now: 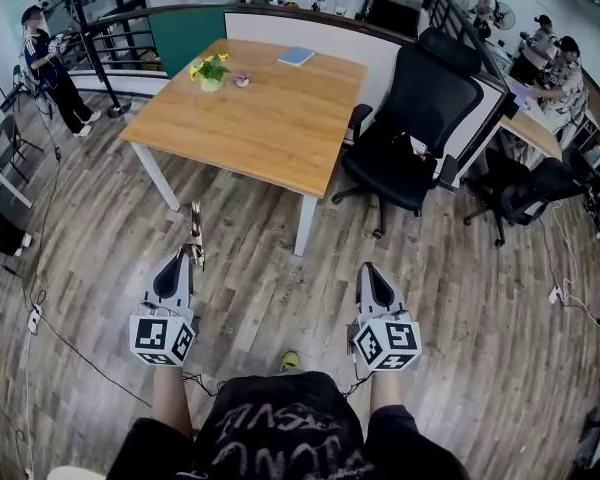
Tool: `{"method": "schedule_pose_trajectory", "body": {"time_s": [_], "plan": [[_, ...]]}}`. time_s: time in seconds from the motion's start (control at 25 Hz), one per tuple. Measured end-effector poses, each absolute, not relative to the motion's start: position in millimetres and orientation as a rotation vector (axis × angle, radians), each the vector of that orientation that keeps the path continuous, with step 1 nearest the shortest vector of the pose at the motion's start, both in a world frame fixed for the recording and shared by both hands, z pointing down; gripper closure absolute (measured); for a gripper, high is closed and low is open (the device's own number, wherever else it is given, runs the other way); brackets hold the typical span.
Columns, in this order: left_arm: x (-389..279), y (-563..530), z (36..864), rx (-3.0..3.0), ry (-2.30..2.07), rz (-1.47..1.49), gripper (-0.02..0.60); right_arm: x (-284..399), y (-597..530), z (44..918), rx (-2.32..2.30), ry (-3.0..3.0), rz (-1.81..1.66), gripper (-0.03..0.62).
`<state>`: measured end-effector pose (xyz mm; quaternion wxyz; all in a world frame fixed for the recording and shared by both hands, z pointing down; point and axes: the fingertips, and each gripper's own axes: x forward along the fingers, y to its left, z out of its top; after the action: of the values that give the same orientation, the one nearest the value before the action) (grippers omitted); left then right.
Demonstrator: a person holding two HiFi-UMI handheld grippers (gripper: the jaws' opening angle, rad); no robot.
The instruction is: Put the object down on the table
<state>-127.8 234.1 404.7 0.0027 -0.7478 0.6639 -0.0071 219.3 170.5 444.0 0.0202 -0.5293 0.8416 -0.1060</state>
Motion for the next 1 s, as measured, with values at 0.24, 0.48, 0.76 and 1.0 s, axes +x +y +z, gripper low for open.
{"method": "schedule_pose_trajectory", "body": {"time_s": [0.24, 0.48, 0.76, 1.0], "plan": [[-127, 181, 396, -2.304, 2.099, -0.023, 0.565, 221, 115, 441, -1.614, 2.626, -0.322, 0.589], [-129, 147, 390, -2.277, 2.111, -0.009, 0.565, 221, 81, 445, -1.598, 2.630, -0.340, 0.589], [-132, 104, 391, -2.276, 2.072, -0.037, 0.565, 216, 50, 451, -1.597, 2.640, -0.320, 0.589], [-147, 59, 393, -2.297, 2.023, -0.047, 0.565, 198, 8, 456, -1.621, 2.624, -0.326, 0.589]]}}
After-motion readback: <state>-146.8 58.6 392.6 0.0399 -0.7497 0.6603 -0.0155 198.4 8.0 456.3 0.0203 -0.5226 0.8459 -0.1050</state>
